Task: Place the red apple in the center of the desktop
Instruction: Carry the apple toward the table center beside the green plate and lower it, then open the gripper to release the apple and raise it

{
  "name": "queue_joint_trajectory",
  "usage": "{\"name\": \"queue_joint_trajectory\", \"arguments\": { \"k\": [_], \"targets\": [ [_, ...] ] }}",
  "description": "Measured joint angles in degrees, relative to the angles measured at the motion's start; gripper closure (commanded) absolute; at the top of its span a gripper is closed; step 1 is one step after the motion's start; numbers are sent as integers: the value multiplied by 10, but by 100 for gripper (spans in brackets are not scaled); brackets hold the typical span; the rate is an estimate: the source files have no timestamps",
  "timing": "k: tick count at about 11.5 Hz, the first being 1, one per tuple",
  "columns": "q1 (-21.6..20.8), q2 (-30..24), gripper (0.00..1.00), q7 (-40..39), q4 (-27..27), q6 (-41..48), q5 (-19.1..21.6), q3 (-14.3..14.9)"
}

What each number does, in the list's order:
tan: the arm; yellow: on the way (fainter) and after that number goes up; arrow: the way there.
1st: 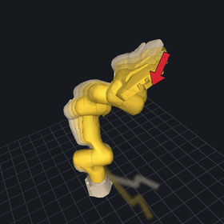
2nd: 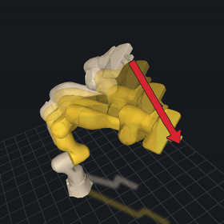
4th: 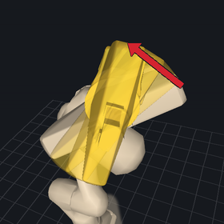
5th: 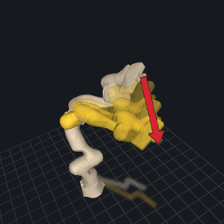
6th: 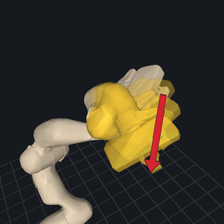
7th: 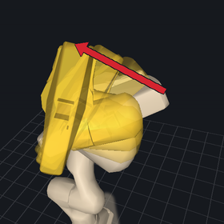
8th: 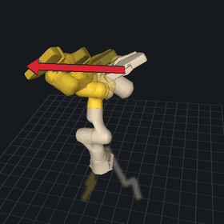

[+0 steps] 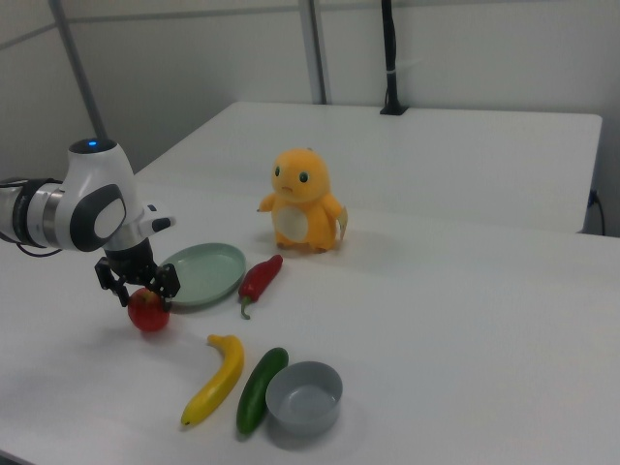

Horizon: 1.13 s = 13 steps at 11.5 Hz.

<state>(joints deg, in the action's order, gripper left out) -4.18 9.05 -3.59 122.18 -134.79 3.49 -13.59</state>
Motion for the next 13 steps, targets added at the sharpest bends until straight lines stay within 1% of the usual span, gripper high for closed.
{"name": "queue_joint_trajectory", "arguments": {
  "k": [5, 7, 9, 11, 13],
  "targets": [
    [0, -1, 0, 3, -3, 0, 0, 0],
    [0, -12, 0, 15, -10, 9, 0, 0],
    [2, -36, 0, 23, -47, 88, 0, 0],
    [3, -60, 0, 29, -104, 187, 0, 5],
    [4, -84, 0, 30, -164, 271, 0, 25]
  ]
}}
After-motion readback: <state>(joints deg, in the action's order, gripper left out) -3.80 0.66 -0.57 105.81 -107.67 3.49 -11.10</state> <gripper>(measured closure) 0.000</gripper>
